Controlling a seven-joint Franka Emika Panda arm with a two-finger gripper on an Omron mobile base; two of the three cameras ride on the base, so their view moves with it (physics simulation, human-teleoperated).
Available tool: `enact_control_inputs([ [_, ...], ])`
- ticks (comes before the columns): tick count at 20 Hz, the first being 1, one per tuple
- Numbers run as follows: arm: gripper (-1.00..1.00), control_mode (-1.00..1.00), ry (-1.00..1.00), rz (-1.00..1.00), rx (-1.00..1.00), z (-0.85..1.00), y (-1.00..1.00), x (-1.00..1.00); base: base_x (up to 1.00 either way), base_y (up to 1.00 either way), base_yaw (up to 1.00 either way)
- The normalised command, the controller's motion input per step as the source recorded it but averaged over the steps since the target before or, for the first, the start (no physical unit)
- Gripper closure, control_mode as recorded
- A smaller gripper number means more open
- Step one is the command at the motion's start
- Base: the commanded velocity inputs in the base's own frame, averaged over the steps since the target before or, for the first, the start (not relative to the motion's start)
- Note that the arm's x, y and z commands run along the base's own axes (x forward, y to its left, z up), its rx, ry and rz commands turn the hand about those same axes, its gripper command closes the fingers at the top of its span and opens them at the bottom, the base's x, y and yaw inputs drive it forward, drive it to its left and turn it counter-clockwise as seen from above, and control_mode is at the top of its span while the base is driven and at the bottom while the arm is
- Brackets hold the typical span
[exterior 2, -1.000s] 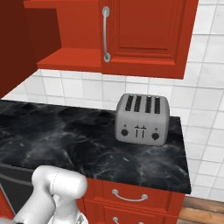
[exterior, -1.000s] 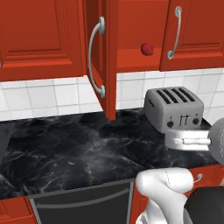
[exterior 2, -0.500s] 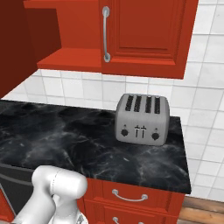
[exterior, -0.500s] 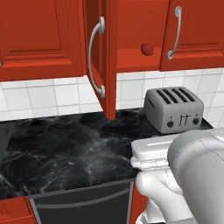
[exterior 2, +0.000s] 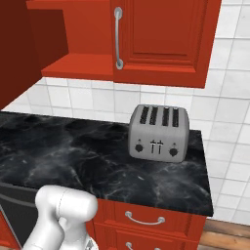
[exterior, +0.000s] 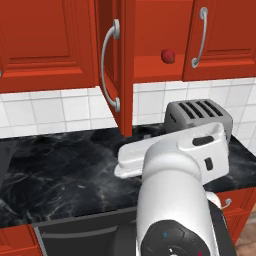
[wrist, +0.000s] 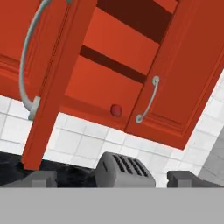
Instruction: Pick the onion from the counter and place it in the cabinet. Then close the cabinet.
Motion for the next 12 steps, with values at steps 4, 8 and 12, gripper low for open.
enact_control_inputs([
  [4,-1.0,-1.0,-0.18,-0.02,-0.19,-0.07,0.37,0.33,0.0,0.0,0.0],
  [8,-1.0,-1.0,-0.12,-0.07,-0.18,-0.14,0.44,0.0,0.0,0.0,0.0],
  [12,-1.0,-1.0,-0.03,-0.13,-0.14,-0.16,0.37,0.01,0.0,0.0,0.0],
])
